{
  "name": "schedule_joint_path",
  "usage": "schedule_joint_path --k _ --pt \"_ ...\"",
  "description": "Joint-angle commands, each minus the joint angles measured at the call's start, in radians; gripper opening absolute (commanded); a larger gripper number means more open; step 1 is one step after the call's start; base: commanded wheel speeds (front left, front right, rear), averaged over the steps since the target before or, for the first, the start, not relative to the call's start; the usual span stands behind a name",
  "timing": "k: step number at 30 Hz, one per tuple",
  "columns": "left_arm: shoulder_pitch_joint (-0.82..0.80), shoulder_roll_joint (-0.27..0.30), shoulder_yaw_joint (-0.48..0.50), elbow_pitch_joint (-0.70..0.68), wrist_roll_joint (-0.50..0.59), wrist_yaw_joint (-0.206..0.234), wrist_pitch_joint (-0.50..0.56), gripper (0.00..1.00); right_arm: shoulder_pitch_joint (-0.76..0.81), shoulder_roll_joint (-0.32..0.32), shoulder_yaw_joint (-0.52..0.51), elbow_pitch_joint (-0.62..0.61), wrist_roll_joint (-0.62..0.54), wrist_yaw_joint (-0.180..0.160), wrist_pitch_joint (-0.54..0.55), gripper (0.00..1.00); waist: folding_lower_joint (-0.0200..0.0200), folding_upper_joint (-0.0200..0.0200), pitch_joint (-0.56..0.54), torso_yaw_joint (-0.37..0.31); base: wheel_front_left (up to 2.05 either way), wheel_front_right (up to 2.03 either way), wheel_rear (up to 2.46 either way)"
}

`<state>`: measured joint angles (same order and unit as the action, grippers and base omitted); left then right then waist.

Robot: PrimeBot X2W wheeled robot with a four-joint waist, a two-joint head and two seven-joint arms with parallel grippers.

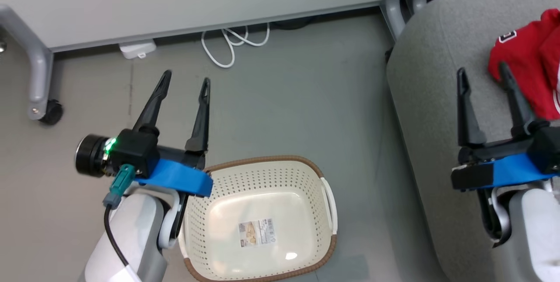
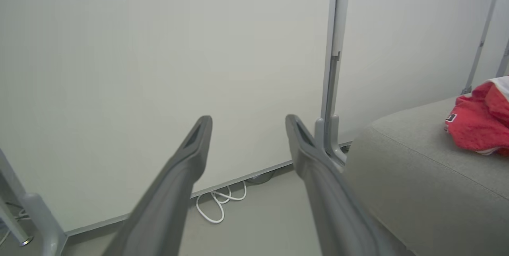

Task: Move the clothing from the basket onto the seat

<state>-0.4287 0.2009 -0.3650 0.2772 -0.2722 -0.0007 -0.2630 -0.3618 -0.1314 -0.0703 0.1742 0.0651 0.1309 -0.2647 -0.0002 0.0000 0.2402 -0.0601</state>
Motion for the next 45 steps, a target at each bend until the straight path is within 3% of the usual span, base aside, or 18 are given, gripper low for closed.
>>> schedule_joint_path --k 1,9,20,45 --pt "0.026 -0.011 0.028 -0.004 0.011 -0.007 -0.002 1.0 0.026 0.009 0.012 0.004 0.006 0.0 0.001 1.0 0.0002 0.0 -0.027 0.027 0.0 0.0 0.0" --pt "0.126 -0.064 0.163 -0.021 0.066 -0.033 -0.002 1.0 0.084 0.038 0.056 0.02 0.005 0.0 0.001 1.0 0.0002 0.0 -0.066 0.064 0.0 0.0 0.0" --pt "0.235 -0.122 0.28 -0.026 0.122 -0.067 -0.003 1.0 0.175 0.06 0.035 0.039 0.012 0.0 0.001 1.0 0.0002 0.0 -0.102 0.081 0.0 0.0 0.0" --pt "0.297 -0.151 0.339 0.014 0.157 -0.108 -0.003 1.0 0.265 0.082 0.027 0.065 0.027 0.0 0.001 1.0 0.0002 0.0 -0.144 0.107 0.0 0.0 0.0"
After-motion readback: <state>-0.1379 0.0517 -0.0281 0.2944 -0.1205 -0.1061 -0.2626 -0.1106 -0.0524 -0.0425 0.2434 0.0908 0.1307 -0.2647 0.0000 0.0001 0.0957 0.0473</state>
